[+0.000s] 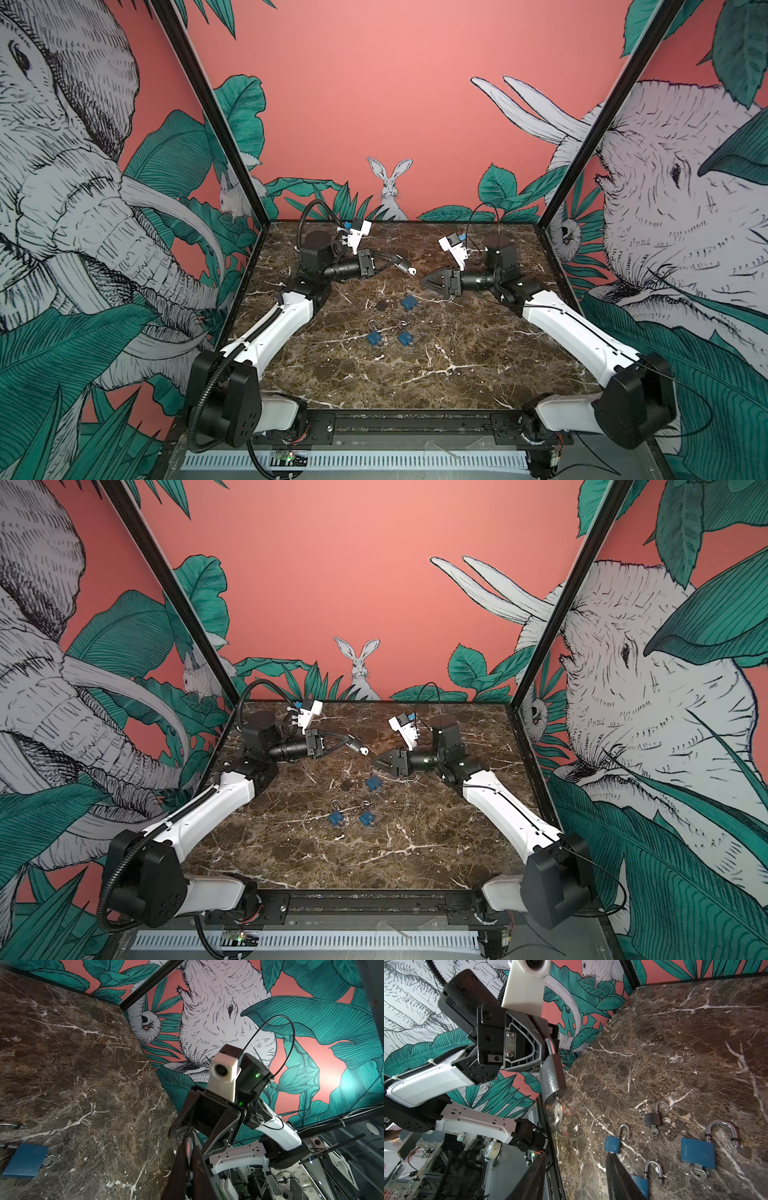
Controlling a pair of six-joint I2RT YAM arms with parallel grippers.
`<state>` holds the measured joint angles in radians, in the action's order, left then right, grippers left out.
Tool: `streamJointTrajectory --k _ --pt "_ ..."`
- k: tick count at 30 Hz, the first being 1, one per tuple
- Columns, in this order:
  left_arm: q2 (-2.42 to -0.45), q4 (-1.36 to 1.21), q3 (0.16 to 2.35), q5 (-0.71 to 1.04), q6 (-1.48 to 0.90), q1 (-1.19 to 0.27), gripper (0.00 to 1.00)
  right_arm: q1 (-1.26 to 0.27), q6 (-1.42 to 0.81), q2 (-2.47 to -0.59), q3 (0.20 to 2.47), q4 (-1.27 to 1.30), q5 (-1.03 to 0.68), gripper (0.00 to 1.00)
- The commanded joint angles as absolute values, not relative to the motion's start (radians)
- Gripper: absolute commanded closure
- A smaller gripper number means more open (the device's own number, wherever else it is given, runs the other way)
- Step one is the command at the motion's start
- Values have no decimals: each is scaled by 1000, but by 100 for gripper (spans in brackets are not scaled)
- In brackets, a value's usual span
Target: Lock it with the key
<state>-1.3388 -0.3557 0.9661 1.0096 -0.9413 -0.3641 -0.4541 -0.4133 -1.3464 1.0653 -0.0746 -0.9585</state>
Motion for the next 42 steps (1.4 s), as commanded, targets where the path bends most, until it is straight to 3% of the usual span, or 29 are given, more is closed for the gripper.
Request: streamJointTrajectory --k 1,7,16,24,42 --pt "-1333 -374 966 1025 -930 -371 100 -466 -380 -1358 1103 -75 -955 54" --pt "-1348 -382 971 1030 -934 -380 100 -476 -391 -1376 1124 -51 -960 56" --pt "-1367 -393 976 1035 -936 -393 100 -492 -396 -1409 1162 -44 -969 70" --pt "-1366 -400 977 1027 -936 -393 100 -493 -403 -1412 1161 -35 -974 100" --pt "-1364 -505 1001 1000 -1001 -346 100 -477 -594 -1370 971 234 -1041 100"
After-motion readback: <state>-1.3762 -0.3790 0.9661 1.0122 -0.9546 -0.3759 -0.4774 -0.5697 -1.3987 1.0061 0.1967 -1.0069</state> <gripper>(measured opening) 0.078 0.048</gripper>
